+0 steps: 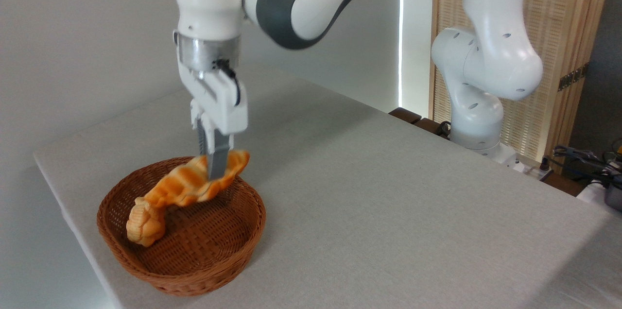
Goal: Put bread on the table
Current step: 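Lift the braided roll out of the basket and carry it sideways, then lower the roll onto the table beside the basket and release it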
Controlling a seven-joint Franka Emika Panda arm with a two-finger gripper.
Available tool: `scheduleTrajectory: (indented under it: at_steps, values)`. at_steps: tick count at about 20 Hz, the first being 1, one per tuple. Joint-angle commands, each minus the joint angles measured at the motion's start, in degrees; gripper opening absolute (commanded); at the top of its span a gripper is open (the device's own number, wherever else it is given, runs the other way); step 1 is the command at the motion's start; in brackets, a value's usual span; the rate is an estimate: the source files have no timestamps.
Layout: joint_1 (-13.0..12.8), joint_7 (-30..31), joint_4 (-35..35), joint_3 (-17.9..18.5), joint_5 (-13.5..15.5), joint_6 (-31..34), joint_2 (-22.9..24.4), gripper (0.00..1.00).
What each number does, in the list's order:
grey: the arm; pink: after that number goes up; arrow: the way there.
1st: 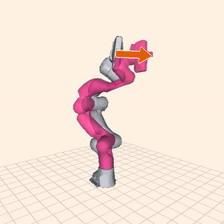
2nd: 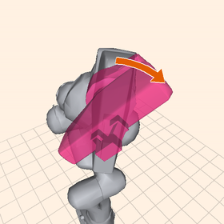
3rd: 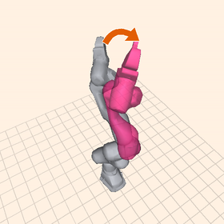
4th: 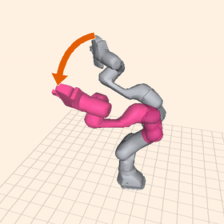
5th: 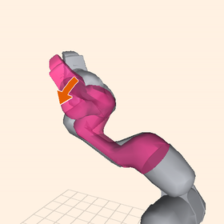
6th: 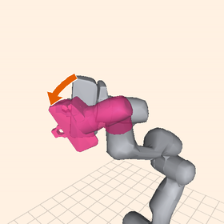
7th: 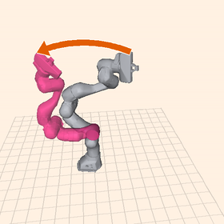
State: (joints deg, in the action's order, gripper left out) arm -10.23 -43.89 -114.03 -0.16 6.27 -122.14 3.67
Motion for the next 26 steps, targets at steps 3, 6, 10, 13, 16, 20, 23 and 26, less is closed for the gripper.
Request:
scheduleTrajectory:
  at_steps: [3,6,10,13,16,20,23,26]
  values:
    - [-0.49,5.74,-1.45,-0.36,1.82,12.35,6.25,0.18]
    - [-0.58,5.83,-3.65,-0.36,2.61,15.35,9.42,0.18]
    - [-1.02,7.15,-7.78,-0.36,4.02,17.38,12.68,0.19]
    - [-2.42,10.74,-9.19,-0.36,4.02,17.47,12.51,0.37]
    - [-2.95,12.25,-9.28,-0.54,3.84,17.47,11.02,0.87]
    - [-2.95,12.08,-9.19,-2.73,0.35,16.15,7.50,1.00]
    - [-2.95,12.07,-9.19,-2.91,-0.99,14.31,6.80,1.00]
    - [-2.95,12.07,-9.11,-2.91,-1.17,14.21,6.70,1.00]
